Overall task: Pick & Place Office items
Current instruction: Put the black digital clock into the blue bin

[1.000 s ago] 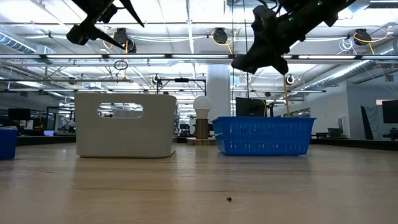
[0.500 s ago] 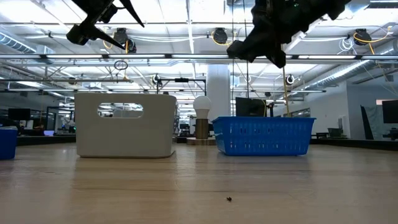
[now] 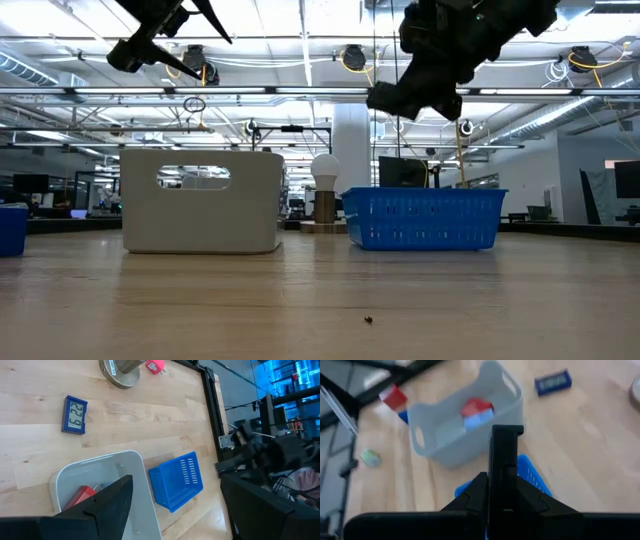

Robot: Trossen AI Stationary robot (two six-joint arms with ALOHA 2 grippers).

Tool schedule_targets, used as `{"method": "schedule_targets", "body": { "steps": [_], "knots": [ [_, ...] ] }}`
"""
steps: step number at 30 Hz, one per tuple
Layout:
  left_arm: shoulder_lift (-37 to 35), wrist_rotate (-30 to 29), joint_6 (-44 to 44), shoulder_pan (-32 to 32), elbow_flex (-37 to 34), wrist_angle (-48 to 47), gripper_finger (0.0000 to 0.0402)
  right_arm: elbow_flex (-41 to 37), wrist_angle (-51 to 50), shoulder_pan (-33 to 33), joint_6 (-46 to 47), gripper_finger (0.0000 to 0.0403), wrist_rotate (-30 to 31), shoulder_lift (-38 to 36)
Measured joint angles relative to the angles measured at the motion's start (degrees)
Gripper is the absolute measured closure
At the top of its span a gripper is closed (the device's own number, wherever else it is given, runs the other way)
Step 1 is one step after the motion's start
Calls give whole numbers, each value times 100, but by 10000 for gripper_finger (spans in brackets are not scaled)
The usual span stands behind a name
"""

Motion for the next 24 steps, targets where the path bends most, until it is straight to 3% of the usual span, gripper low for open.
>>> {"method": "schedule_targets", "body": {
  "steps": [24],
  "knots": [
    [4,-106,54,-1,0,-3,96,-5,71,209,-432,356,9,1140]
  ]
}}
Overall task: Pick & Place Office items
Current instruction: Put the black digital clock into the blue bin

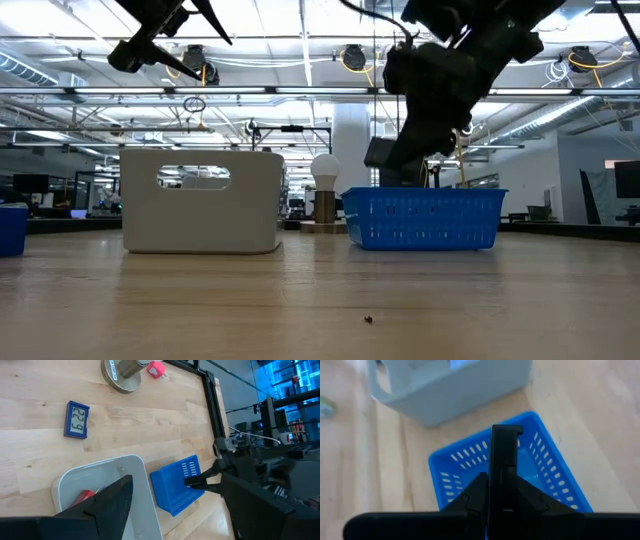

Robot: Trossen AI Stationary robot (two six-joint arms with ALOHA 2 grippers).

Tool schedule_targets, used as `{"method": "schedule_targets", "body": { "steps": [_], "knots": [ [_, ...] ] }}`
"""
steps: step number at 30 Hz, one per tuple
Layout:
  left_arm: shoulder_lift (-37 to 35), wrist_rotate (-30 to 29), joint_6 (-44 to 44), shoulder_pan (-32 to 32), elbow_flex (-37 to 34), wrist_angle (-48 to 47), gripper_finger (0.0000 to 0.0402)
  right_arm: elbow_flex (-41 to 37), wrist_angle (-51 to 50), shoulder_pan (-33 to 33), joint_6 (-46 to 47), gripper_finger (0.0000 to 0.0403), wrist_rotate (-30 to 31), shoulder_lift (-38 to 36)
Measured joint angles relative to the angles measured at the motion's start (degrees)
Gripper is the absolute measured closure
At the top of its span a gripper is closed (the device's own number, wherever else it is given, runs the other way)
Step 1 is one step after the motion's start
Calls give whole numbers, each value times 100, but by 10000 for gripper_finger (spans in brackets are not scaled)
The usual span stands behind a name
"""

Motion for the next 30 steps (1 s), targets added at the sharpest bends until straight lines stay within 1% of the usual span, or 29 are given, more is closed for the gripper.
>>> {"method": "schedule_targets", "body": {
  "steps": [7,10,16,23,30],
  "knots": [
    [0,-38,11,1,0,0,96,1,117,-2,-35,356,22,371],
    [0,-38,17,1,0,0,96,-3,88,-5,-98,356,49,372],
    [1,-36,42,-1,0,0,96,1,94,-85,-183,356,466,371],
    [1,-36,51,1,0,0,96,1,95,-238,-396,356,466,371],
    [0,-36,49,0,0,0,96,1,94,-258,-489,356,466,371]
  ]
}}
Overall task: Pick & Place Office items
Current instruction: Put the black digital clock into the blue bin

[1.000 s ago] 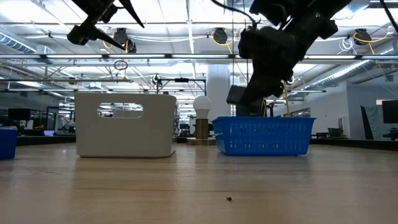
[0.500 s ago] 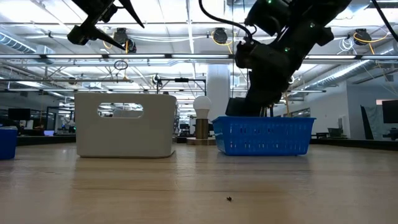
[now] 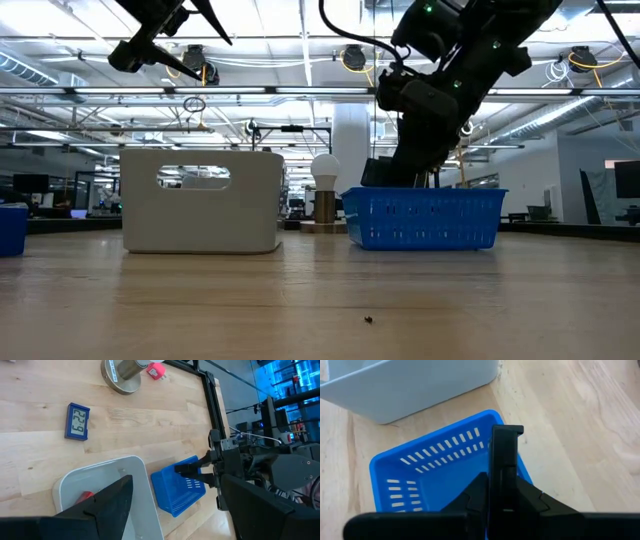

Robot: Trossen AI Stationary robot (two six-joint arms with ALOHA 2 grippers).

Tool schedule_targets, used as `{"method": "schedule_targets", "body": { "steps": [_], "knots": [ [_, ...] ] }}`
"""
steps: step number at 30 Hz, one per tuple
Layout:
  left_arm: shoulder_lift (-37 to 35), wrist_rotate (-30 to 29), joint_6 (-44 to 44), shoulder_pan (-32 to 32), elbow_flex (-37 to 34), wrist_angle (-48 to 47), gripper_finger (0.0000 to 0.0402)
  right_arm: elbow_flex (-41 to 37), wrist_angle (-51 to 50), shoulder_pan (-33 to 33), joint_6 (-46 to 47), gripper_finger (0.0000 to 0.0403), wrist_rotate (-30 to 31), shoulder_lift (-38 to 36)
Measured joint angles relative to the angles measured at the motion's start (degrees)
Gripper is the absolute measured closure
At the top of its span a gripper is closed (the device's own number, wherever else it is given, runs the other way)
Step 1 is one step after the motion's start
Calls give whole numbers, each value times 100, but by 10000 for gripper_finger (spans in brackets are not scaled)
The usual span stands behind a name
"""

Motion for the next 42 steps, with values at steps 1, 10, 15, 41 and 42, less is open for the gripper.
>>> {"method": "schedule_targets", "body": {
  "steps": [1,10,15,41,42],
  "knots": [
    [0,0,0,1,0,0,96,0,1,0,4,356,-1,0],
    [0,-2,-4,1,0,0,96,0,1,37,-86,355,-24,0],
    [0,-2,-9,-1,0,0,96,-2,1,35,-81,355,-70,0],
    [2,-4,-36,-3,0,4,96,-192,630,144,149,344,-476,409],
    [2,-4,-38,-3,0,4,96,-192,669,144,164,339,-472,409]
  ]
}}
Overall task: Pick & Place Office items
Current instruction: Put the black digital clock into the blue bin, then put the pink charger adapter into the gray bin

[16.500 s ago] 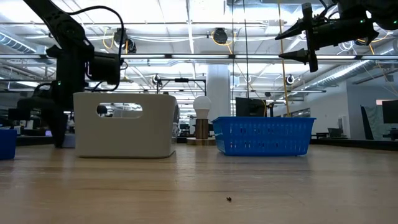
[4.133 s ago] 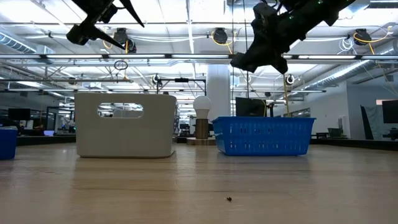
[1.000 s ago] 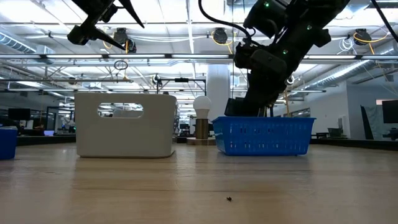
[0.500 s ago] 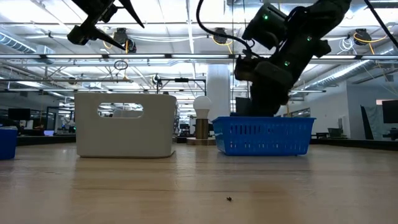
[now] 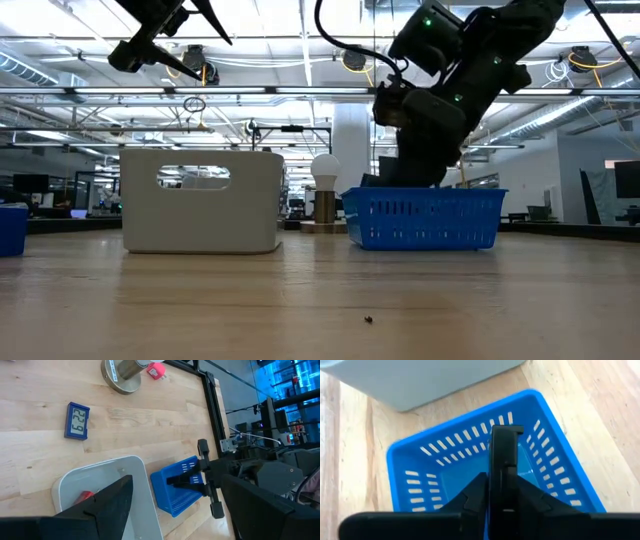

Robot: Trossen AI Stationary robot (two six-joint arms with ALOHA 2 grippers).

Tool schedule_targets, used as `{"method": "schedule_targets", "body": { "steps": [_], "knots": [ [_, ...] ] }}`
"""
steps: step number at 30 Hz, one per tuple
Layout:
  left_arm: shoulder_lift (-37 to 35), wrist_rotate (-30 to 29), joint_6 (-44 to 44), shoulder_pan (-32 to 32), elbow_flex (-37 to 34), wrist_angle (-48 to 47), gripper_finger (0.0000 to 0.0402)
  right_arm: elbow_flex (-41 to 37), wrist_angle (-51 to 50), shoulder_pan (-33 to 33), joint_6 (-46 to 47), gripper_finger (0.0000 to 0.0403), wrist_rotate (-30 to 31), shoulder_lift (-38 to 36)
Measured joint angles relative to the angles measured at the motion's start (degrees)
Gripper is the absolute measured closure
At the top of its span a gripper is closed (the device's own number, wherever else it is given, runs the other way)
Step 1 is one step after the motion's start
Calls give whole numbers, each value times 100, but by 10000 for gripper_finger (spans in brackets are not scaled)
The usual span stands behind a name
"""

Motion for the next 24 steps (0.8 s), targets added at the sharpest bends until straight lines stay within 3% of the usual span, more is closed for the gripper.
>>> {"method": "schedule_targets", "body": {
  "steps": [17,24],
  "knots": [
    [0,4,6,2,0,2,96,2,34,0,99,285,-244,-4],
    [0,6,102,2,0,2,96,9,-36,0,461,257,-297,-453]
  ]
}}
